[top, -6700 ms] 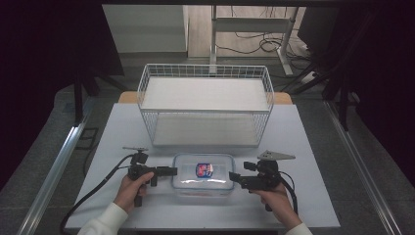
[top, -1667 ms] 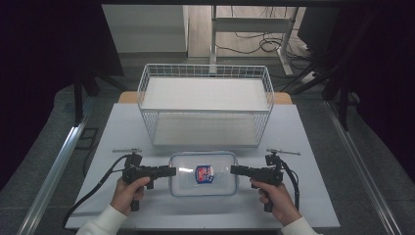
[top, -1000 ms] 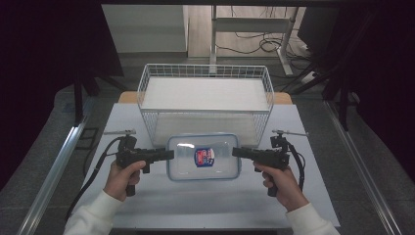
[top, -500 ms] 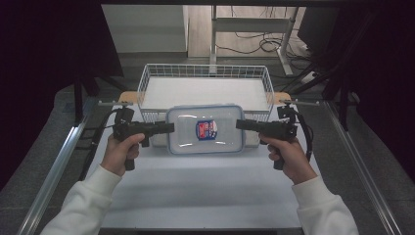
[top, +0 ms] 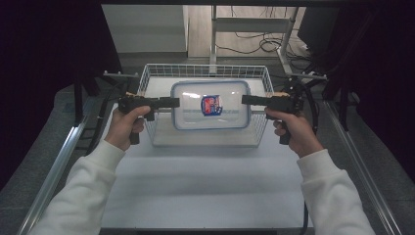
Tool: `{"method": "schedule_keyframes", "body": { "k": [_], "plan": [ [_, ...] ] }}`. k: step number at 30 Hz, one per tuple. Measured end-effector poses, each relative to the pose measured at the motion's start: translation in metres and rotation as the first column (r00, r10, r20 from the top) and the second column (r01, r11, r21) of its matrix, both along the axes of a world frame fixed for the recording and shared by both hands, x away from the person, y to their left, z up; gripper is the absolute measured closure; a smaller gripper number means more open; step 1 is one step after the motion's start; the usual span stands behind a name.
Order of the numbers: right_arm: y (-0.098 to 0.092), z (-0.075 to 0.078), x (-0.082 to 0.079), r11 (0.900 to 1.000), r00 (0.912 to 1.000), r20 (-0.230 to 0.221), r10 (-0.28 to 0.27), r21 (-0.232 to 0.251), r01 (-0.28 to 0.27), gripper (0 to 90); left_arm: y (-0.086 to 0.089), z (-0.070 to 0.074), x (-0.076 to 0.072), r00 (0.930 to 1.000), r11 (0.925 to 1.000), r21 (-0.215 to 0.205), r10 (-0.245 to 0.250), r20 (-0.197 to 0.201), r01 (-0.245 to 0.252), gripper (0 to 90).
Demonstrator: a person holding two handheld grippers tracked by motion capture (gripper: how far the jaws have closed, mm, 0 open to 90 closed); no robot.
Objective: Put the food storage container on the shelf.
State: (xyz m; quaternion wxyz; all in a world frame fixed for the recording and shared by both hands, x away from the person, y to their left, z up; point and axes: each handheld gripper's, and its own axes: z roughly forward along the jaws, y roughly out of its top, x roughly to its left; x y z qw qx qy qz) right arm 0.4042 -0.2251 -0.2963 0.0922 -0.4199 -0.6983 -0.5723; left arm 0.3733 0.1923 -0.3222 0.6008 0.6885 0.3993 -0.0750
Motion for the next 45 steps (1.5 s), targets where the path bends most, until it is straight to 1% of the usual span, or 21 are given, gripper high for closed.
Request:
{"method": "schedule_keyframes", "body": {
  "k": [1,2,3,7,8,9,13,17,20,23,25,27,28,34,36,37,40,42,43,44,45],
  "plan": [
    [0.000,0.000,0.000,1.000,1.0000,0.000,0.000,0.000,0.000,54.3,0.000,0.002,0.004,1.0000,1.0000,0.000,0.000,-0.002,0.000,57.7],
    [0.000,0.006,0.009,1.000,1.0000,-0.004,0.000,-0.004,0.000,54.3,-0.001,0.006,0.012,1.0000,1.0000,0.001,0.004,-0.006,-0.004,57.5],
    [0.000,0.006,0.009,1.000,1.0000,-0.004,0.000,-0.004,0.000,54.3,-0.001,0.006,0.012,1.0000,1.0000,0.001,0.004,-0.006,-0.004,57.4],
    [0.001,0.013,0.029,1.000,0.9997,-0.025,0.005,-0.019,-0.006,54.3,0.000,0.012,0.033,0.9999,0.9999,0.013,0.003,-0.017,-0.002,57.2],
    [0.002,0.015,0.037,1.000,0.9995,-0.032,0.004,-0.020,-0.004,54.3,0.001,0.013,0.036,0.9998,0.9999,0.011,0.002,-0.020,-0.002,57.2],
    [0.002,0.015,0.037,1.000,0.9995,-0.032,0.004,-0.020,-0.004,54.3,0.001,0.014,0.041,0.9997,1.0000,0.009,0.000,-0.023,0.000,57.2],
    [0.006,0.019,0.055,0.999,0.9990,-0.044,-0.003,-0.035,0.002,54.3,0.002,0.012,0.060,0.9983,0.9998,0.020,0.009,-0.057,-0.008,56.6],
    [0.012,0.012,0.073,0.999,0.9972,-0.073,-0.015,-0.046,0.011,54.3,0.006,0.005,0.075,0.9954,0.9997,0.014,0.021,-0.094,-0.020,56.1],
    [0.013,0.007,0.079,0.999,0.9954,-0.096,-0.008,-0.032,0.005,54.3,0.009,0.006,0.080,0.9955,0.9994,0.029,0.022,-0.092,-0.019,56.2],
    [0.014,0.002,0.085,1.000,0.9939,-0.110,-0.005,-0.020,0.003,54.0,0.010,0.005,0.086,0.9935,0.9998,0.008,0.020,-0.112,-0.019,56.6],
    [0.014,0.002,0.088,1.000,0.9923,-0.124,-0.010,-0.030,0.006,53.5,0.010,0.003,0.089,0.9918,0.9998,-0.005,0.017,-0.126,-0.018,56.9],
    [0.013,-0.001,0.093,0.999,0.9852,-0.170,-0.021,-0.037,0.014,52.4,0.010,0.001,0.094,0.9893,0.9997,-0.020,0.009,-0.145,-0.012,57.4],
    [0.013,-0.002,0.096,0.999,0.9769,-0.210,-0.040,-0.030,0.034,52.3,0.010,-0.002,0.098,0.9863,0.9991,-0.040,0.008,-0.165,-0.015,57.2],
    [0.016,-0.001,0.100,0.996,0.9662,-0.245,-0.080,-0.062,0.067,50.6,0.010,-0.008,0.107,0.9781,0.9967,-0.073,0.019,-0.207,-0.035,56.6],
    [0.018,0.000,0.102,0.994,0.9552,-0.278,-0.102,-0.071,0.085,50.2,0.011,-0.010,0.111,0.9728,0.9957,-0.084,0.019,-0.231,-0.039,56.3],
    [0.018,0.000,0.102,0.994,0.9552,-0.278,-0.102,-0.071,0.085,50.2,0.011,-0.010,0.111,0.9728,0.9957,-0.084,0.019,-0.231,-0.039,56.2],
    [0.022,0.002,0.106,0.989,0.9435,-0.303,-0.134,-0.106,0.106,48.6,0.011,-0.013,0.115,0.9667,0.9945,-0.091,0.027,-0.255,-0.051,55.7],
    [0.022,0.002,0.107,0.988,0.9407,-0.310,-0.138,-0.109,0.110,48.6,0.011,-0.013,0.116,0.9651,0.9945,-0.089,0.031,-0.260,-0.056,55.6],
    [0.022,0.001,0.108,0.987,0.9392,-0.312,-0.143,-0.110,0.114,48.5,0.010,-0.013,0.117,0.9628,0.9944,-0.087,0.035,-0.268,-0.060,55.4],
    [0.023,0.001,0.109,0.986,0.9328,-0.325,-0.156,-0.111,0.126,48.5,0.010,-0.013,0.118,0.9557,0.9932,-0.091,0.043,-0.291,-0.072,55.3],
    [0.023,0.000,0.110,0.985,0.9305,-0.330,-0.160,-0.110,0.131,48.4,0.010,-0.014,0.119,0.9526,0.9930,-0.090,0.046,-0.301,-0.077,55.2]
  ]
}}
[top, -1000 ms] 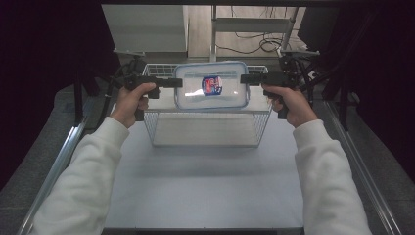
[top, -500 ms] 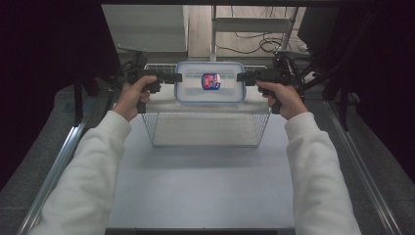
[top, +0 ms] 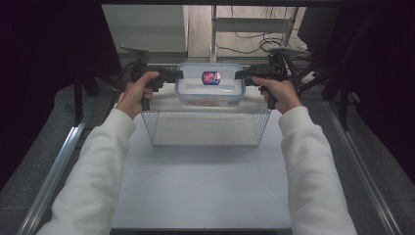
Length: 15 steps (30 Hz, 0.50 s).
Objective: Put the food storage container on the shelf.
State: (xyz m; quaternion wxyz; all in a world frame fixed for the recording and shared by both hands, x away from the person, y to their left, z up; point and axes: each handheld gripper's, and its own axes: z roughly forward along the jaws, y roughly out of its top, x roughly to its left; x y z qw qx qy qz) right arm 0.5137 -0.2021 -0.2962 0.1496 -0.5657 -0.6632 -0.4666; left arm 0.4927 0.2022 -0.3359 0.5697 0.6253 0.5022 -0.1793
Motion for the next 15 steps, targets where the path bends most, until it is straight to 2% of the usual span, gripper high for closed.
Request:
{"method": "schedule_keyframes", "body": {
  "k": [7,8,11,15],
  "plan": [
    [0.0015,-0.0027,0.0027,0.999,0.9984,-0.035,-0.045,0.000,0.045,48.0,-0.0019,0.0001,0.0061,0.9988,0.9996,0.015,0.024,-0.043,-0.023,54.5],
    [0.0024,-0.0030,0.0030,0.999,0.9977,-0.048,-0.048,-0.011,0.047,47.6,-0.0030,0.0004,0.0065,0.9983,0.9987,0.031,0.041,-0.042,-0.039,54.4],
    [0.0033,-0.0034,0.0032,0.998,0.9965,-0.060,-0.058,-0.023,0.057,47.4,-0.0038,0.0003,0.0070,0.9981,0.9981,0.041,0.048,-0.039,-0.047,54.1],
    [0.0036,-0.0034,0.0028,0.998,0.9965,-0.056,-0.062,-0.023,0.061,47.4,-0.0043,0.0005,0.0064,0.9978,0.9974,0.045,0.057,-0.035,-0.056,54.2]
  ]
}}
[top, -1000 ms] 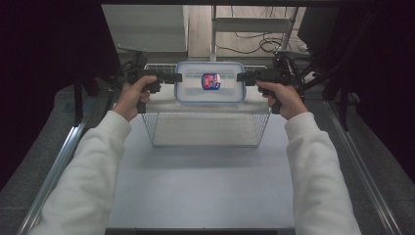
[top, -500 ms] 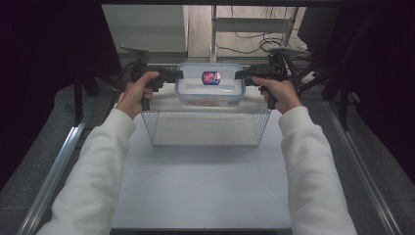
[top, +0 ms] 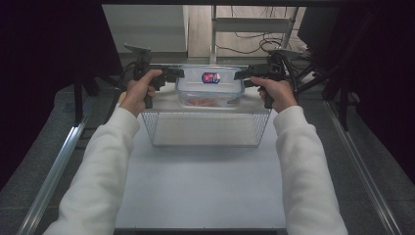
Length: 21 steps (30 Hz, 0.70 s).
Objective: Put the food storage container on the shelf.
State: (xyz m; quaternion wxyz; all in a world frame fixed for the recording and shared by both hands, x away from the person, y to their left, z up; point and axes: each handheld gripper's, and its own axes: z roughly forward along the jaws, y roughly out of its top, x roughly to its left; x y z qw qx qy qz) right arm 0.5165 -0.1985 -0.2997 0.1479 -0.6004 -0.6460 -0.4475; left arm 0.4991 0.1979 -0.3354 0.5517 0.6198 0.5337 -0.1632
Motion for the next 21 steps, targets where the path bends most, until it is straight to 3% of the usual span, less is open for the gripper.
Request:
{"method": "schedule_keyframes", "body": {
  "k": [7,8,10,11,13,15,16,17,18,19,20,21],
  "plan": [
    [0.001,0.001,-0.001,1.000,0.9999,0.015,-0.008,-0.008,0.009,44.8,0.000,-0.001,-0.001,0.9996,1.0000,0.000,0.004,0.028,-0.004,54.0],
    [0.003,0.001,-0.002,1.000,0.9995,0.027,-0.018,0.016,0.017,36.7,-0.001,-0.001,-0.002,0.9987,0.9999,0.008,0.013,0.050,-0.013,53.4],
    [0.005,0.001,-0.003,1.000,0.9989,0.040,-0.024,0.016,0.024,35.2,-0.001,0.000,-0.003,0.9978,0.9997,0.000,0.024,0.062,-0.024,47.9],
    [0.005,0.001,-0.003,1.000,0.9989,0.040,-0.024,0.016,0.024,35.2,0.000,0.002,-0.004,0.9963,0.9992,-0.007,0.039,0.077,-0.039,47.9],
    [0.005,0.003,-0.006,0.999,0.9970,0.069,-0.036,-0.012,0.036,34.6,0.003,0.007,-0.008,0.9891,0.9964,0.029,0.076,0.127,-0.080,42.3],
    [0.003,0.007,-0.009,0.999,0.9936,0.103,-0.048,0.000,0.048,34.0,0.007,0.011,-0.011,0.9846,0.9964,0.016,0.080,0.155,-0.084,40.5],
    [0.000,0.013,-0.012,0.998,0.9866,0.153,-0.056,0.008,0.055,34.1,0.010,0.014,-0.014,0.9812,0.9965,0.015,0.079,0.176,-0.083,38.6],
    [0.000,0.013,-0.012,0.998,0.9866,0.153,-0.056,0.008,0.055,34.1,0.011,0.016,-0.015,0.9782,0.9961,0.025,0.078,0.192,-0.084,38.6],
    [-0.002,0.018,-0.016,0.999,0.9794,0.195,-0.053,-0.002,0.054,34.0,0.012,0.018,-0.018,0.9737,0.9959,0.025,0.079,0.214,-0.086,38.1],
    [-0.002,0.018,-0.016,0.999,0.9794,0.195,-0.053,-0.002,0.054,34.0,0.013,0.021,-0.021,0.9696,0.9966,0.016,0.075,0.233,-0.081,38.1],
    [-0.003,0.024,-0.022,0.997,0.9651,0.260,-0.029,-0.067,0.048,33.6,0.015,0.023,-0.024,0.9642,0.9966,0.018,0.073,0.255,-0.080,37.0],
    [-0.004,0.025,-0.024,0.995,0.9591,0.283,-0.015,-0.086,0.041,33.6,0.015,0.025,-0.026,0.9605,0.9962,0.027,0.073,0.268,-0.083,36.8]
  ]
}}
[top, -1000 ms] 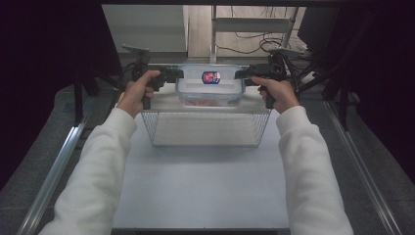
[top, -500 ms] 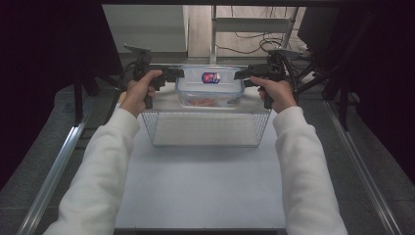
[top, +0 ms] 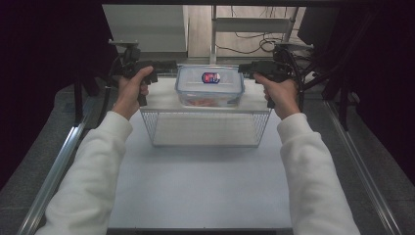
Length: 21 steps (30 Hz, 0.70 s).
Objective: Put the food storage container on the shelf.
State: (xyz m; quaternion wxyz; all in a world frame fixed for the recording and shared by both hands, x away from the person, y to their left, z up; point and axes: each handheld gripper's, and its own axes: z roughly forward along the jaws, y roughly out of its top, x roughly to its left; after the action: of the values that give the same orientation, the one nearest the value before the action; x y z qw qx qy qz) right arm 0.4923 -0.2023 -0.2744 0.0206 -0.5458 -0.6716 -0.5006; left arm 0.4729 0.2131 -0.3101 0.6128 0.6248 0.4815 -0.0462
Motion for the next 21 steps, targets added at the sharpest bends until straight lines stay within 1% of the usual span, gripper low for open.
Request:
{"method": "schedule_keyframes", "body": {
  "k": [1,2,3,4,5,6,7,8,9,10,11,12,13,15,16,17,20,21],
  "plan": [
    [0.000,0.000,0.000,1.000,1.0000,0.000,0.000,0.000,0.000,33.6,0.001,0.002,-0.003,0.9999,1.0000,0.007,0.000,0.016,0.000,36.8],
    [-0.002,0.003,-0.004,0.999,0.9986,0.043,0.029,-0.013,-0.029,33.6,0.001,0.003,-0.005,0.9997,0.9998,0.018,-0.004,0.026,0.003,35.8],
    [-0.003,0.005,-0.007,0.999,0.9972,0.061,0.043,-0.010,-0.043,33.6,0.001,0.005,-0.009,0.9991,0.9985,0.055,-0.004,0.042,0.001,35.4],
    [-0.004,0.006,-0.009,0.998,0.9952,0.077,0.060,-0.007,-0.060,33.6,0.000,0.005,-0.011,0.9985,0.9977,0.066,-0.015,0.052,0.012,35.4],
    [-0.004,0.006,-0.009,0.998,0.9952,0.077,0.060,-0.007,-0.060,33.6,0.000,0.005,-0.011,0.9985,0.9977,0.066,-0.015,0.052,0.012,35.2],
    [-0.004,0.011,-0.017,0.997,0.9893,0.121,0.081,-0.028,-0.078,31.6,-0.001,0.006,-0.015,0.9976,0.9970,0.073,-0.030,0.063,0.025,34.9],
    [-0.004,0.012,-0.020,0.996,0.9856,0.144,0.088,-0.047,-0.082,31.7,-0.001,0.007,-0.017,0.9966,0.9963,0.079,-0.037,0.074,0.031,34.8],
    [-0.004,0.012,-0.020,0.996,0.9856,0.144,0.088,-0.047,-0.082,31.7,-0.002,0.008,-0.020,0.9947,0.9953,0.090,-0.044,0.092,0.036,34.8],
    [-0.004,0.014,-0.025,0.994,0.9806,0.168,0.101,-0.054,-0.093,32.3,-0.003,0.009,-0.024,0.9930,0.9935,0.106,-0.053,0.106,0.042,34.9],
    [-0.004,0.015,-0.028,0.992,0.9765,0.179,0.120,-0.049,-0.113,32.3,-0.003,0.010,-0.028,0.9907,0.9911,0.125,-0.061,0.121,0.046,34.8],
    [-0.005,0.016,-0.035,0.988,0.9684,0.194,0.156,-0.031,-0.153,31.8,-0.004,0.011,-0.032,0.9900,0.9905,0.129,-0.063,0.126,0.046,34.6],
    [-0.006,0.016,-0.038,0.987,0.9661,0.202,0.160,-0.033,-0.157,31.1,-0.005,0.010,-0.038,0.9869,0.9870,0.153,-0.070,0.145,0.047,34.6],
    [-0.006,0.016,-0.038,0.987,0.9661,0.202,0.160,-0.033,-0.157,31.1,-0.005,0.010,-0.038,0.9869,0.9870,0.153,-0.070,0.145,0.047,34.5],
    [-0.007,0.014,-0.043,0.987,0.9634,0.216,0.159,-0.036,-0.155,30.3,-0.005,0.009,-0.045,0.9843,0.9855,0.161,-0.080,0.157,0.055,34.4],
    [-0.010,0.011,-0.049,0.987,0.9595,0.231,0.161,-0.046,-0.155,29.6,-0.004,0.008,-0.053,0.9830,0.9853,0.162,-0.082,0.165,0.055,34.2],
    [-0.010,0.011,-0.049,0.987,0.9595,0.231,0.161,-0.046,-0.155,29.6,-0.004,0.008,-0.053,0.9830,0.9853,0.162,-0.082,0.165,0.055,34.1],
    [-0.014,0.004,-0.056,0.985,0.9560,0.238,0.172,-0.064,-0.161,29.3,-0.001,0.004,-0.066,0.9803,0.9828,0.178,-0.083,0.179,0.051,34.0],
    [-0.016,0.001,-0.059,0.984,0.9542,0.243,0.174,-0.067,-0.163,29.2,0.001,0.002,-0.072,0.9793,0.9832,0.175,-0.083,0.184,0.050,34.1]
  ]
}}
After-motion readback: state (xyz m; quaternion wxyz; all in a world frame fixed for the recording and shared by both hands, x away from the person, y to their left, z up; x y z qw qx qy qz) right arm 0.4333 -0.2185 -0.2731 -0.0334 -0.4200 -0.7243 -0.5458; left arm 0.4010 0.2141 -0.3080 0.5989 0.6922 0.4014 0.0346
